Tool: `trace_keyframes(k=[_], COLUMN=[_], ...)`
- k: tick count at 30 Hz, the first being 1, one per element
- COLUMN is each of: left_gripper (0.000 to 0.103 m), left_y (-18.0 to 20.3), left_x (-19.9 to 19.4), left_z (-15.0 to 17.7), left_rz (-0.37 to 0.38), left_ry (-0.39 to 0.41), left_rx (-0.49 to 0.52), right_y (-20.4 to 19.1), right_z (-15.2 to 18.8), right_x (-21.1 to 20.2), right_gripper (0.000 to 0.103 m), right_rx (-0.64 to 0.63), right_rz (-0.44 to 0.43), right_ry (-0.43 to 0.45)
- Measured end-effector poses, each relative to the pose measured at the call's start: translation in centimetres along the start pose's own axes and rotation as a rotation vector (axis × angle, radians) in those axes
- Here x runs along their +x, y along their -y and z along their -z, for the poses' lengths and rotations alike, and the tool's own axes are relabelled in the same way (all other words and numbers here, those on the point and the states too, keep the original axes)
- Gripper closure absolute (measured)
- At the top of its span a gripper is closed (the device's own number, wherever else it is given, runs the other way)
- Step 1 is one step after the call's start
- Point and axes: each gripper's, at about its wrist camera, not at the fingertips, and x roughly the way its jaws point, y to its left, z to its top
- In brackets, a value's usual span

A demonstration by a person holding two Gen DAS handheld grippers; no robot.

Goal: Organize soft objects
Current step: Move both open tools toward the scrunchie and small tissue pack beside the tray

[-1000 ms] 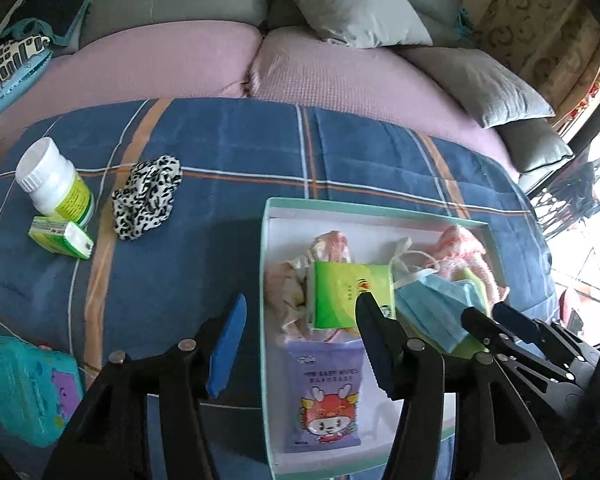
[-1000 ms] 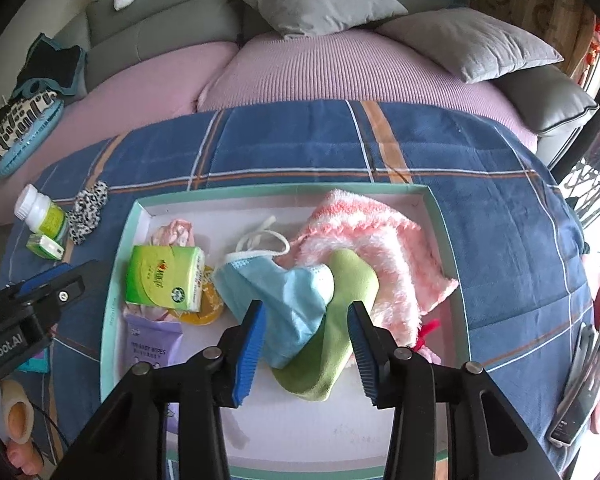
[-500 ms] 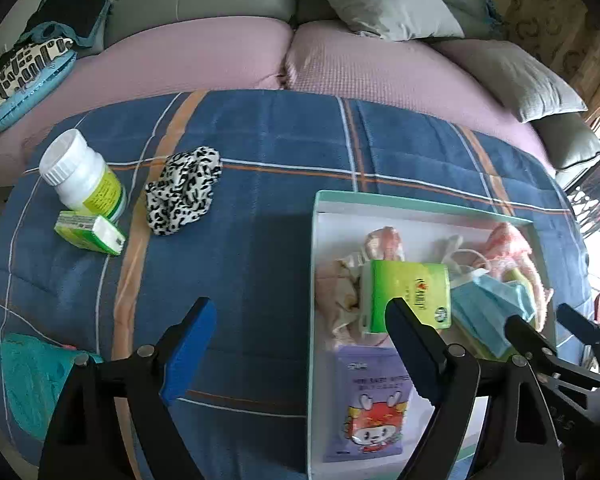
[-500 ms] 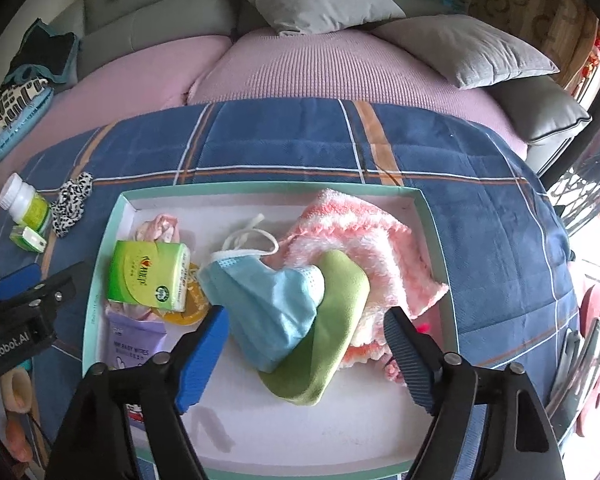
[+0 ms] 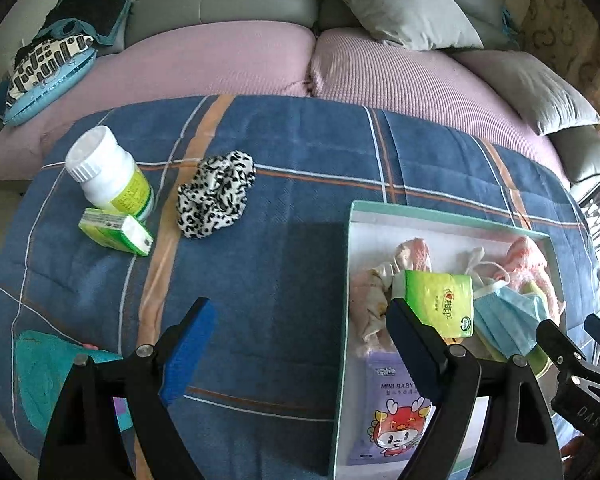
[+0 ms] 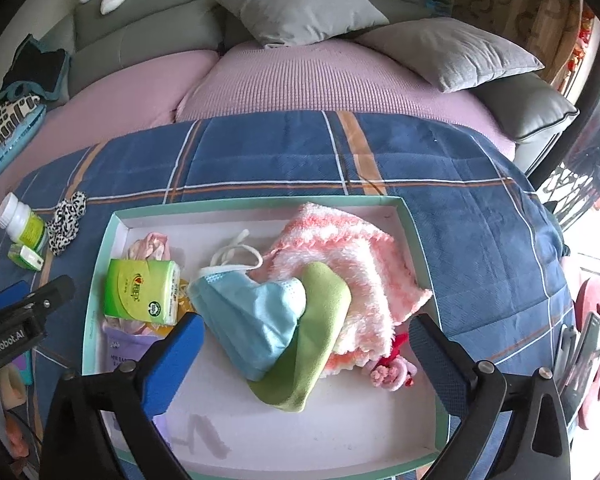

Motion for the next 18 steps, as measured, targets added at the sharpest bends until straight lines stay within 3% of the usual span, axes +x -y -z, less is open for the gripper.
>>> trace_keyframes(k=[9,18], left_gripper=[0.015,0.015], left_y=[-1.8,-5.7], left_x=[-1.0,-3.4], left_z=[-0.5,-1.0], left_rz=[-0.003,-0.089], left_ry=[0.030,0.093], left_rx=[-0.015,-0.065], right_y=[-1.0,-3.7], right_z=[-0.4,-0.8], right_x=[-0.3,-0.9], right_gripper=[0.000,0.000], right_rx=[-0.007,-0.016], right_rz=[-0.023,-0.094], right_ry=[0.033,0.077])
